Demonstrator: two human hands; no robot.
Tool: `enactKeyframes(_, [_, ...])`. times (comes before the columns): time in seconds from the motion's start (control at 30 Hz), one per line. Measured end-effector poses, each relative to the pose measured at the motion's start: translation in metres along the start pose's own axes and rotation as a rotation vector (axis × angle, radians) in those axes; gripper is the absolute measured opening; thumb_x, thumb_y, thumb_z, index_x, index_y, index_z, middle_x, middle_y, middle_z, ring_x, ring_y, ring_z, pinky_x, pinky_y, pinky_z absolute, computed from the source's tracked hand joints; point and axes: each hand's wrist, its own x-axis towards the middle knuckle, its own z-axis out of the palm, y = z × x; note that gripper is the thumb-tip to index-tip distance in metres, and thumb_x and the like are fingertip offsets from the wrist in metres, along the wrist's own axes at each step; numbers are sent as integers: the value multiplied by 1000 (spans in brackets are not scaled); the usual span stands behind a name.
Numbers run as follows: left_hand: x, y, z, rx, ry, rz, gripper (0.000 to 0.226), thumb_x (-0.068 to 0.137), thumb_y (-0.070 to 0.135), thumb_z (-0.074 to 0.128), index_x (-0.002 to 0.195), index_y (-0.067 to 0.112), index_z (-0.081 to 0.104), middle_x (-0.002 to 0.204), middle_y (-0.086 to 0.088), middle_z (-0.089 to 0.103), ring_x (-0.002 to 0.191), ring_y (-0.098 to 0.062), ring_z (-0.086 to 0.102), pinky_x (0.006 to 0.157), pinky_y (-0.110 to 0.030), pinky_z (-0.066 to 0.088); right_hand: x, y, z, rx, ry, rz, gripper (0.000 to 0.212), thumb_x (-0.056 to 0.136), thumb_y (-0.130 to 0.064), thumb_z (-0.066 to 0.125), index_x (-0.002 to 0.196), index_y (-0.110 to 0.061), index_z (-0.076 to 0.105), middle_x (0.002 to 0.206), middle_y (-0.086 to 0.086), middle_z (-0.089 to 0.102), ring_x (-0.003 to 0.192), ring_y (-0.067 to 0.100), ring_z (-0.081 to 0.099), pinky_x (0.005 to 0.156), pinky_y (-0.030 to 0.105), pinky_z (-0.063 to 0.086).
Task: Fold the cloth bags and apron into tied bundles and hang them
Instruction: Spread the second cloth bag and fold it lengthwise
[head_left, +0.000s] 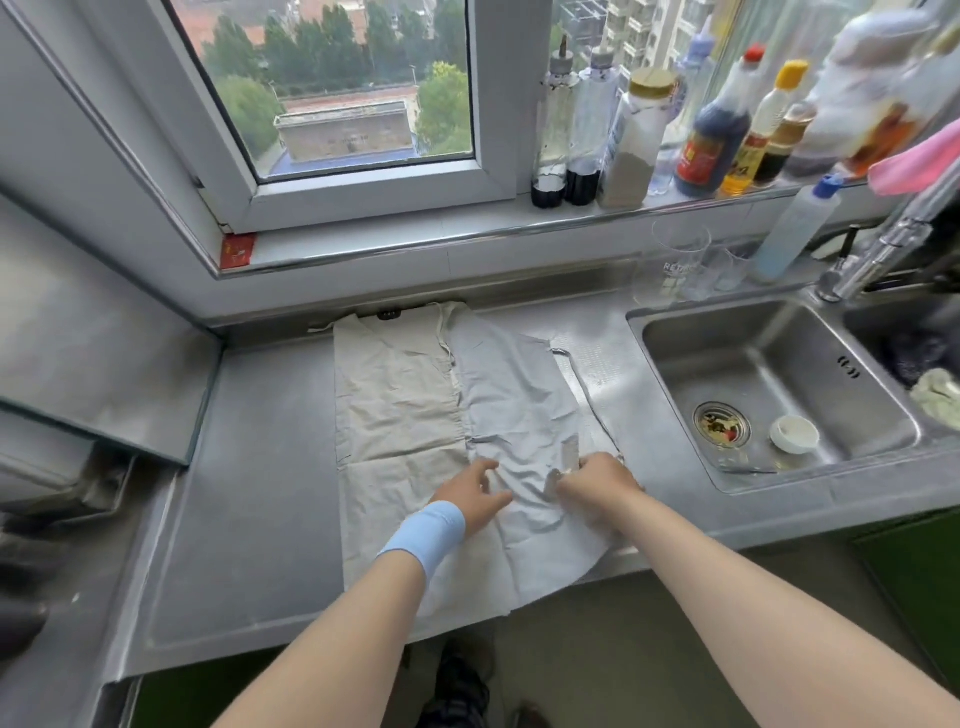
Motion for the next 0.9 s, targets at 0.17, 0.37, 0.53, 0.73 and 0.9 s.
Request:
enactKeyframes(0.17, [-23, 10, -42, -736, -133, -134, 44, 92, 43, 58, 132, 26, 51, 136, -2, 48, 117, -23, 52, 93, -46, 51, -15, -55, -6, 203, -196, -273, 16, 73, -17, 69, 88, -13, 68, 84, 3, 65, 71, 17, 61, 64, 31, 50])
enactKeyframes(0.37, [-40, -23, -93, -1012, -255, -170, 67, 76, 68, 63, 124, 20, 61, 112, -12, 62, 95, -33, 66, 76, -50, 56, -42, -115, 36, 131, -473, -587, 14, 75, -37, 70, 86, -31, 75, 113, -17, 66, 102, 8, 65, 90, 29, 52])
enactKeyframes(0.53, [-49, -70, -98, -669, -99, -292, 50, 76, 46, 73, 119, 23, 60, 115, -9, 67, 94, -28, 68, 80, -43, 58, -36, -124, 78, 16, -448, -567, 21, 82, -38, 62, 92, -30, 78, 123, -9, 66, 114, 12, 59, 97, 28, 46])
enactKeyframes(0.73, [-47, -114, -79, -209, 21, -469, 20, 76, 18, 61, 95, 13, 62, 102, -10, 66, 90, -32, 67, 78, -43, 59, -13, -105, 103, -400, -269, -550, 50, 80, -27, 54, 129, -30, 60, 147, -5, 43, 135, 20, 43, 111, 40, 37])
enactKeyframes(0.9, [-30, -120, -93, 267, 196, -411, 19, 86, 23, 55, 102, 14, 60, 112, -5, 64, 102, -30, 63, 85, -34, 52, 6, -111, 103, -390, -179, -529, 37, 86, -19, 50, 118, -28, 68, 133, -6, 59, 125, 18, 54, 103, 32, 43])
